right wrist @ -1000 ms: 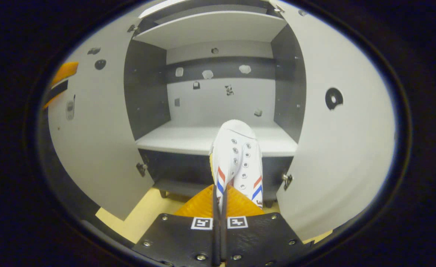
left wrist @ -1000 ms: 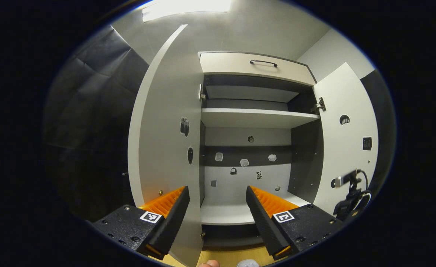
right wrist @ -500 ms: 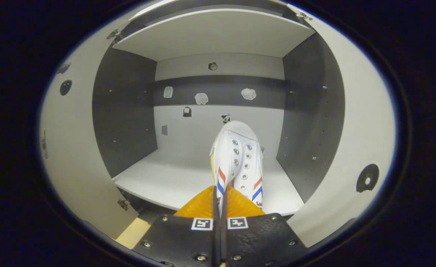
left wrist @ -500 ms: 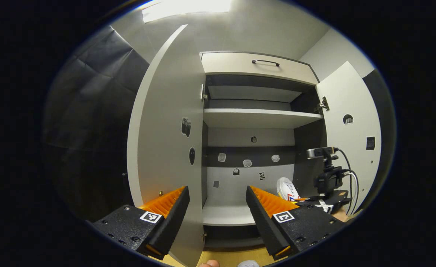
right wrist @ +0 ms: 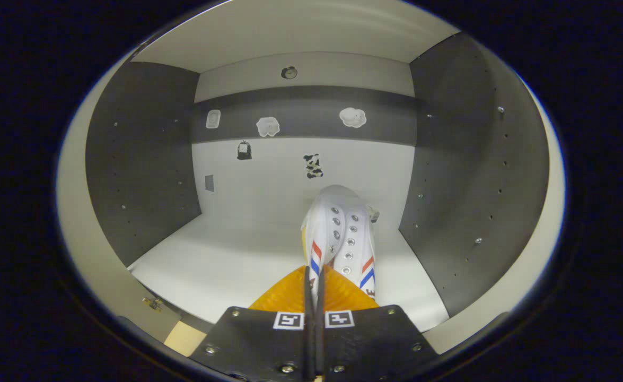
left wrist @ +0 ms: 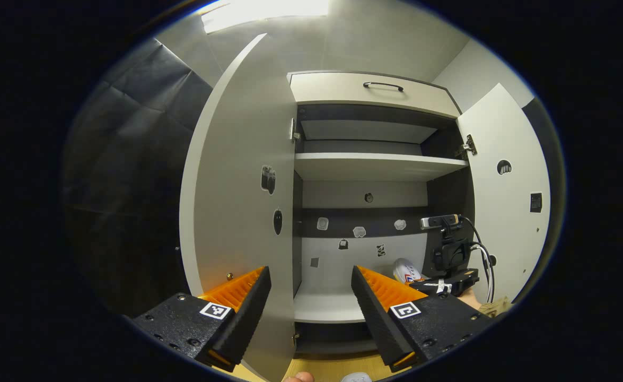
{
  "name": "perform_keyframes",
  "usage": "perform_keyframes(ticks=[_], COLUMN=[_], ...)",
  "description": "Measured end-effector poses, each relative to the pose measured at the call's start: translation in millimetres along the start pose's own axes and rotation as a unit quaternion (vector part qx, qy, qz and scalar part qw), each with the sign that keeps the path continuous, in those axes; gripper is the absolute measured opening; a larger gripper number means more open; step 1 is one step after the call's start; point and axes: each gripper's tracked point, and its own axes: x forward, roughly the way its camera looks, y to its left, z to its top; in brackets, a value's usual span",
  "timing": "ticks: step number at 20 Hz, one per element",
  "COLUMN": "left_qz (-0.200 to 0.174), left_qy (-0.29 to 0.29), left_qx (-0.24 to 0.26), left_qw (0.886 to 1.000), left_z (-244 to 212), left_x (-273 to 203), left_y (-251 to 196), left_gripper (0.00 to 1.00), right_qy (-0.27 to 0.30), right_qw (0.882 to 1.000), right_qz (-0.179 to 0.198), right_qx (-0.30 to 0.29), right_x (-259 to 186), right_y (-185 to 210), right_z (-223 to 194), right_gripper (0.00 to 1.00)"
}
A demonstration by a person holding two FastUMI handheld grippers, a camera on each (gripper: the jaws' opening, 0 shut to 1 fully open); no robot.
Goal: Grab one shoe with the right hand and put it into the shoe cabinet, grab the other shoe with the left hand and put it into the shoe cabinet; then close the right door with the right hand and the left door with the left hand.
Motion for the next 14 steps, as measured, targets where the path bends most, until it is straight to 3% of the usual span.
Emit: perform_keyframes(ticks=[14], left_qz=[-0.001], left_qy=[0.004], left_qx=[-0.002], left_qw=[1.000], left_z=[-4], left_x=[2], left_y=[-1], left_gripper=[0.93], right_qy=[0.015], right_qw=[1.000], right_qz=[-0.006], right_qx=[-0.015], right_x=[21], right_y=[13], right_z=[-10], right_gripper=[0.04])
